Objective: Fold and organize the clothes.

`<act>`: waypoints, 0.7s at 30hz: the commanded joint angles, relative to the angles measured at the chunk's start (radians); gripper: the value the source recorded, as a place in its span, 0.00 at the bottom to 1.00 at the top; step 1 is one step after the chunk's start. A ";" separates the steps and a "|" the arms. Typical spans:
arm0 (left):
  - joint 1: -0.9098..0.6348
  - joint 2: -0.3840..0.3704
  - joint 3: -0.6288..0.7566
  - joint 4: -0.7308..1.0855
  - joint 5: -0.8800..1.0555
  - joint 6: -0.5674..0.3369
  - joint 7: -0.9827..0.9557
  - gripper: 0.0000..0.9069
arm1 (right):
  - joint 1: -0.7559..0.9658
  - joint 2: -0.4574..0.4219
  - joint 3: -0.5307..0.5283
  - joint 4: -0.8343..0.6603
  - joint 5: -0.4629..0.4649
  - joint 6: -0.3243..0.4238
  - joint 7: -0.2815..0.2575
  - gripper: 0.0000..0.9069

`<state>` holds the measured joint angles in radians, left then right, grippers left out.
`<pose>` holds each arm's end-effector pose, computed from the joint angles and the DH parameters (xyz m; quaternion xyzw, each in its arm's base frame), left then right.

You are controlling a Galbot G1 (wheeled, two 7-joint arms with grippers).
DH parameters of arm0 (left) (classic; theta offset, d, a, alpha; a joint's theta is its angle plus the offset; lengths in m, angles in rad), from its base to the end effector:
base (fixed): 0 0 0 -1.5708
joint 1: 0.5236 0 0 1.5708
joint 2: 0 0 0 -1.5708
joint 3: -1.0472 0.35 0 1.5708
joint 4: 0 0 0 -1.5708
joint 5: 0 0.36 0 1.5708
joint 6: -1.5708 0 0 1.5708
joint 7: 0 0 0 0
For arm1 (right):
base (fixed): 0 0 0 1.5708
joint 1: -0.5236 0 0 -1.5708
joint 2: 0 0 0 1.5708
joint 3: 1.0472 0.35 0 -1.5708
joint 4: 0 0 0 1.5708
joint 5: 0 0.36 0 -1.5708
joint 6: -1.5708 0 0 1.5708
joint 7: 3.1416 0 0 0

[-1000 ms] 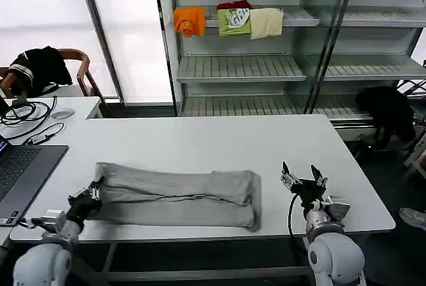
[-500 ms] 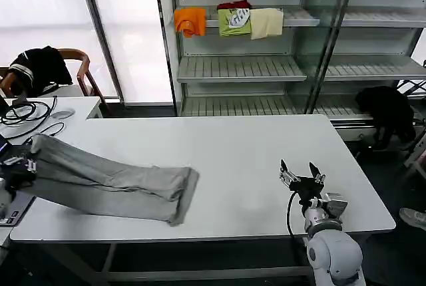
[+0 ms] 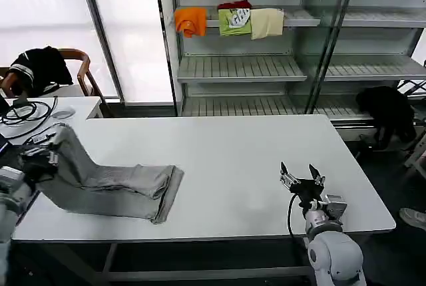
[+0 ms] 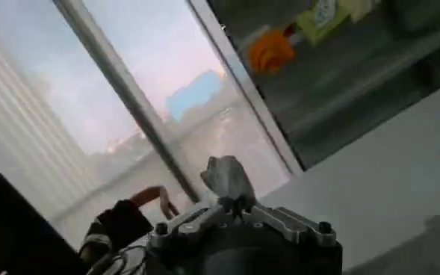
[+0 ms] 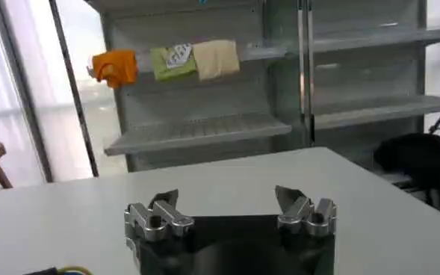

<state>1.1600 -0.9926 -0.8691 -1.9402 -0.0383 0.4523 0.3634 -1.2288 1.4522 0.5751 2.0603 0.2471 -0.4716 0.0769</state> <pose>0.3001 0.2155 -0.1569 -0.0209 -0.9626 -0.2544 0.0905 0.2800 -0.0376 -0.2319 -0.0109 -0.9953 -0.0495 0.0827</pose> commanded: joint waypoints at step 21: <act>0.015 -0.304 0.433 -0.081 0.140 0.125 -0.078 0.10 | -0.001 -0.019 0.032 -0.014 0.000 0.018 -0.019 1.00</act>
<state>1.1742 -1.2526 -0.5050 -2.0249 0.0790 0.5600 0.2991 -1.2317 1.4351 0.6051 2.0479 0.2472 -0.4539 0.0594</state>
